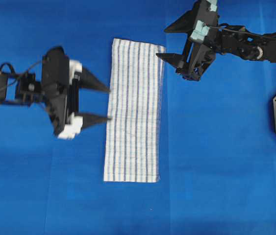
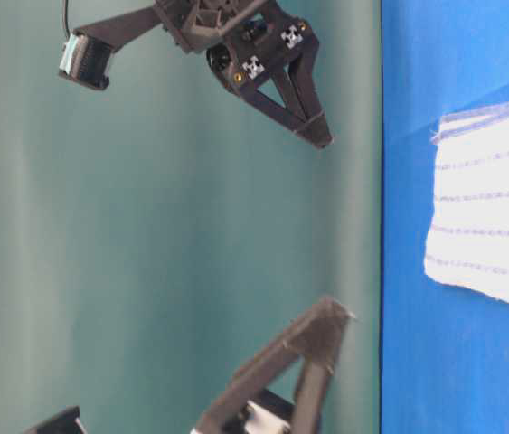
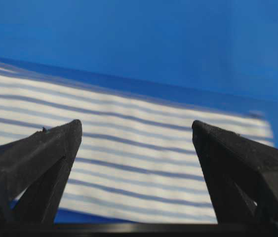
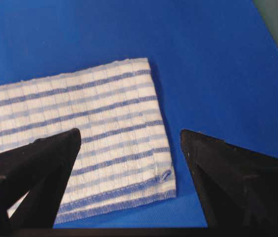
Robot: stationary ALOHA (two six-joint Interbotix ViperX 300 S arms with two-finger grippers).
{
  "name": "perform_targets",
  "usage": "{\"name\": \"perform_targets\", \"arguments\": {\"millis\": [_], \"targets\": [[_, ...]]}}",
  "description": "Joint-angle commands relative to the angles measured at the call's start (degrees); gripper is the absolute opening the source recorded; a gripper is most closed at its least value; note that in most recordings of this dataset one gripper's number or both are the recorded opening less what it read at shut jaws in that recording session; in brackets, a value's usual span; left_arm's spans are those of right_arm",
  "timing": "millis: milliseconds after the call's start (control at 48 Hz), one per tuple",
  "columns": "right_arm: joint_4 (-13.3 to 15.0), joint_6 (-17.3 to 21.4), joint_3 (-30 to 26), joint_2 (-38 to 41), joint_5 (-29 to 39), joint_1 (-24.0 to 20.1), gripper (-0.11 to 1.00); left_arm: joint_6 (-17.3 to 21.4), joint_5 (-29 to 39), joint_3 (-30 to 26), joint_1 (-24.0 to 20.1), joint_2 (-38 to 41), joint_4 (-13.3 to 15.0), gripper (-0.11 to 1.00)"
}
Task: Fold the blue towel.
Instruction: 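Move both grippers to the strip's far end and grasp its corners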
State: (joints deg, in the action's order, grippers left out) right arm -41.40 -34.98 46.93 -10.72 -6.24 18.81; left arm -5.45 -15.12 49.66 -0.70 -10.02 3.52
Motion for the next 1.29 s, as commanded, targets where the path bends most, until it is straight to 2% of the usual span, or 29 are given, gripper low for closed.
{"name": "perform_targets", "arguments": {"millis": [0,354,562,750,1104,1271], "targets": [[-0.2,0.1,-0.1,-1.6,-0.5,-0.2,0.91,1.4,-0.3,-1.5,-2.2,-1.1,-0.2,0.88],[-0.2,0.0,0.1,0.0,-2.4,-0.2,0.91,4.6,-0.8,-1.8,-9.2,0.7,-0.2,0.88],[-0.5,0.0,-0.7,6.0,-6.4,0.8,0.91,7.3,-2.2,-3.9,-16.4,7.5,-0.2,0.88],[-1.1,0.0,-2.3,10.8,-8.0,1.4,0.91,8.7,-3.5,-6.7,-20.6,13.6,-0.3,0.88],[-1.6,0.0,-4.2,19.4,-10.2,2.6,0.91,8.9,-9.6,-9.4,-23.0,24.8,-0.3,0.88],[-2.1,0.1,-5.4,22.3,-9.8,2.6,0.9,8.9,-10.0,-10.7,-23.7,28.2,-0.3,0.88]]}}
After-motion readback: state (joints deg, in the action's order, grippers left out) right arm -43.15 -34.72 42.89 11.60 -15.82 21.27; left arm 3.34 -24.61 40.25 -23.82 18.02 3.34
